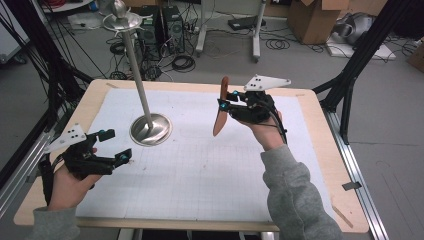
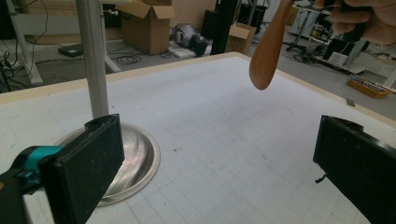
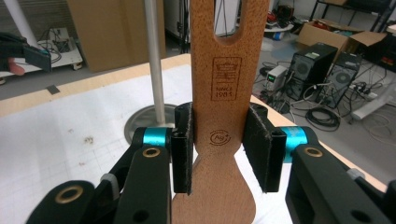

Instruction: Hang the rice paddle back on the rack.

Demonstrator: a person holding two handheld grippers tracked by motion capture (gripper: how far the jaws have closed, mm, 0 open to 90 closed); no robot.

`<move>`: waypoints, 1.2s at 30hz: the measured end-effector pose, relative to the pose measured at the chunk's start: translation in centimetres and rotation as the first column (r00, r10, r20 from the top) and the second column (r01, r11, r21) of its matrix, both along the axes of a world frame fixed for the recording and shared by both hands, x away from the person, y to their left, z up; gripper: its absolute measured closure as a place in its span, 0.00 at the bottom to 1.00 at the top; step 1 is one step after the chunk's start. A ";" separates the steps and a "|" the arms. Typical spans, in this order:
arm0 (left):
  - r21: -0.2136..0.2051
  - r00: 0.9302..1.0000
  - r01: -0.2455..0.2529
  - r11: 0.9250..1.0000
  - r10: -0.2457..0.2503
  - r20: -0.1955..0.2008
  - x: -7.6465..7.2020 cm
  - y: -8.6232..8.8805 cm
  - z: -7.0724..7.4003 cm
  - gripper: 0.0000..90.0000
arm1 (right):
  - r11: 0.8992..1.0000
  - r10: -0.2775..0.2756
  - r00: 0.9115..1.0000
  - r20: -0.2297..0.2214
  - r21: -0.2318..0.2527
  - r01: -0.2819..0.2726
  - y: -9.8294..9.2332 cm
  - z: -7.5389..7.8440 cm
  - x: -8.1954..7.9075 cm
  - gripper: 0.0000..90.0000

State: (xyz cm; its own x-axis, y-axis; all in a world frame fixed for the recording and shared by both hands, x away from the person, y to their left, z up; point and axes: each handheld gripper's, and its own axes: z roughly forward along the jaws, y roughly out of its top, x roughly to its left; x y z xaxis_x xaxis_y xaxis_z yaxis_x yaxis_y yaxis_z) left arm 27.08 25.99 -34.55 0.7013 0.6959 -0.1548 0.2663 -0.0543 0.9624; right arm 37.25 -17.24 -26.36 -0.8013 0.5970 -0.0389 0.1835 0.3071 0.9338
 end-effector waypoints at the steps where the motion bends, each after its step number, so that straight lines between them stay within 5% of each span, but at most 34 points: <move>1: 0.000 1.000 0.000 1.000 0.000 0.000 0.0 0.0 0.0 0.03 | 1.000 0.000 1.000 0.000 0.000 0.000 0.0 0.0 0.0 0.72; 18: -0.001 0.999 -0.025 1.000 0.025 0.028 -0.4 0.0 0.1 0.03 | 0.999 0.034 0.999 0.006 -0.006 -0.034 3.8 1.8 1.7 0.72; 36: 0.010 0.999 -0.040 0.999 0.040 0.013 -0.9 0.3 -0.2 0.03 | 0.996 0.074 0.997 0.011 0.038 -0.075 6.6 3.8 2.9 0.72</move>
State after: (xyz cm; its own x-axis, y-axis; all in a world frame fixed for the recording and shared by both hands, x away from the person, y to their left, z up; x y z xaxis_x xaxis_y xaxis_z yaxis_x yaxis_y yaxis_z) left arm 26.23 26.30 -34.76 0.6748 0.7250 -0.1382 0.2560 -0.0542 0.9652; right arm 40.17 -10.63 -22.58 -0.8433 0.5368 -0.0251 0.1524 0.2837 0.9467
